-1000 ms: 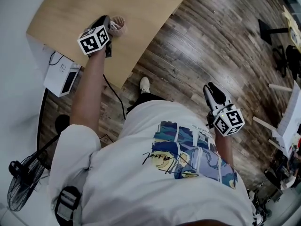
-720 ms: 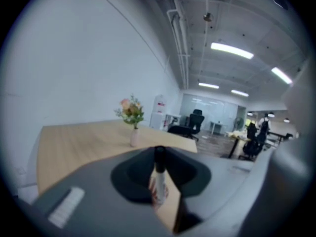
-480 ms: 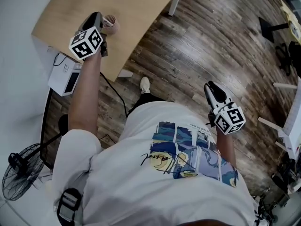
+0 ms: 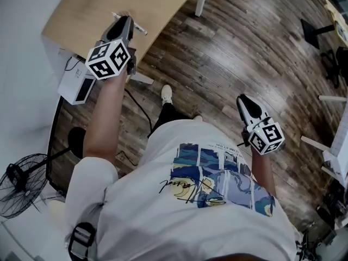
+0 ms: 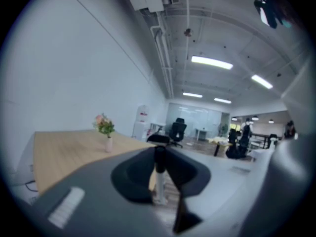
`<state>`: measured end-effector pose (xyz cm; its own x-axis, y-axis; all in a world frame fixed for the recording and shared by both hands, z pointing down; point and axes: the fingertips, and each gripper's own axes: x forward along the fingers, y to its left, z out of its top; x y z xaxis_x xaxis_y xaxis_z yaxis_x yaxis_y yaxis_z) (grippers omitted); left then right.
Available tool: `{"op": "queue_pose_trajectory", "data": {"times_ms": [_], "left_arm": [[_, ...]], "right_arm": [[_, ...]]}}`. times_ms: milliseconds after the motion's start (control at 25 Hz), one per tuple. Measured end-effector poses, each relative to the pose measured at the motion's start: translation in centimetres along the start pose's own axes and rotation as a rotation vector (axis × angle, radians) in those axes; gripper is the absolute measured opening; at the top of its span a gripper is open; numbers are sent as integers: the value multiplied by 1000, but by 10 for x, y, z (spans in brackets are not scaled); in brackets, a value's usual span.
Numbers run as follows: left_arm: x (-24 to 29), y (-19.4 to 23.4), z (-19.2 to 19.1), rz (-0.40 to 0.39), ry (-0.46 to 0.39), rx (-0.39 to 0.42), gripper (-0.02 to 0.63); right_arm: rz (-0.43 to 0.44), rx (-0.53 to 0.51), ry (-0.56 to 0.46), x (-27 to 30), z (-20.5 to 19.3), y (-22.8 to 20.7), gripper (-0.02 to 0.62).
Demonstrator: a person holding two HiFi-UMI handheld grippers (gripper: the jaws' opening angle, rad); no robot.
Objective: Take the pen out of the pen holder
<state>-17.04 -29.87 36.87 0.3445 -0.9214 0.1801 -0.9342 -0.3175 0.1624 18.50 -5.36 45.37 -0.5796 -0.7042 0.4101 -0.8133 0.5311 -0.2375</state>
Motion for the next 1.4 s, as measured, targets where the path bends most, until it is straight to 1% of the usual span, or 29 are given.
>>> {"op": "queue_pose_trajectory", "data": {"times_ms": [160,400,520,680,960,1400], "left_arm": [[-32,-52,-5,-60,7,6,74],[-80,-118,-17,-151,24,-6,74],[-100,-147,-23,-193,42,-3,74],[-124,-176,-28,-229,45,12,74],[-153,-200,-29,-266,43,10,74],[-152,-204,-36,-276,57,7,74]], "right_arm": [[14,-11,-9,-22,-8,1,28],[35,-14,-26,-45,-22,7,14],[51,-17,-25,-52,-28,9,12],[75,-27,-29,-57,-32,14,11],[97,-39,-41,-60,-34,24,9],[106,-39,-43,-60,-34,23,8]]}}
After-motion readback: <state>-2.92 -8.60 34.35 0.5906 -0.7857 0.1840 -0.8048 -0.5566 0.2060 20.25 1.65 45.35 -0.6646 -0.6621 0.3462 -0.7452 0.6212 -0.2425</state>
